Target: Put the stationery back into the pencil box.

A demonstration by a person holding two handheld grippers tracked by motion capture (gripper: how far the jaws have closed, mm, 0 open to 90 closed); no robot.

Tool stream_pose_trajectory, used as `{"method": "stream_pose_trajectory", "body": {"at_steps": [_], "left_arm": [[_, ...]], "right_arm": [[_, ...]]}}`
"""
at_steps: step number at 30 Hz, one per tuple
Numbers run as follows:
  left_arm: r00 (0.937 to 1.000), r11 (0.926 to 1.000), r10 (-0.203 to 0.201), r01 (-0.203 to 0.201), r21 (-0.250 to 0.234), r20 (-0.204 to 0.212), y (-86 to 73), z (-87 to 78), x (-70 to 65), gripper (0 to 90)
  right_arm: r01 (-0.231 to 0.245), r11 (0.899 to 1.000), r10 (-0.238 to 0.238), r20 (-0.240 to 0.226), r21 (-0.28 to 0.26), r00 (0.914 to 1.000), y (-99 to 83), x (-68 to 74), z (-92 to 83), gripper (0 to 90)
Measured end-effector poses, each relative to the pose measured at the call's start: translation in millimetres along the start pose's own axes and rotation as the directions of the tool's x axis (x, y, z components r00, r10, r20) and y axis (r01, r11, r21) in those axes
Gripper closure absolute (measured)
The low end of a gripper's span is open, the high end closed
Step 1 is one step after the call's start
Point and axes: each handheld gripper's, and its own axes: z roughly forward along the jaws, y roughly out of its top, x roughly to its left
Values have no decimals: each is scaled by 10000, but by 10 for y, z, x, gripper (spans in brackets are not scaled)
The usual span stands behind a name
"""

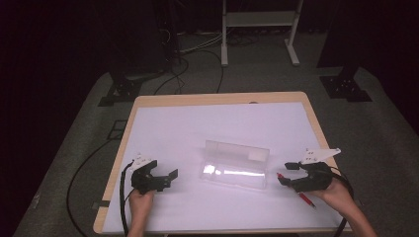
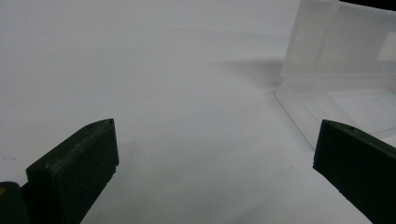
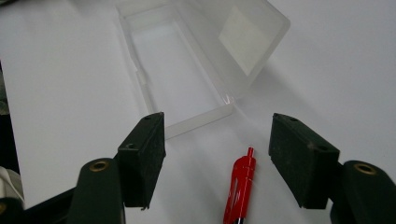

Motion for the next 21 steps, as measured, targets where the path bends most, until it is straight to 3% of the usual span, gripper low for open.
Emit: {"method": "stream_pose_trajectory", "body": {"at_steps": [14,21], "left_arm": [[10000,10000,1,-1,3,-5,0,2,-1,0],[10000,10000,-7,7,-16,-17,0,4,1,0]], "right_arm": [[-116,9996,110,239,270,9997,-127,-24,-28,354],[-400,9981,380,409,476,9984,-229,-44,-50,356]]}}
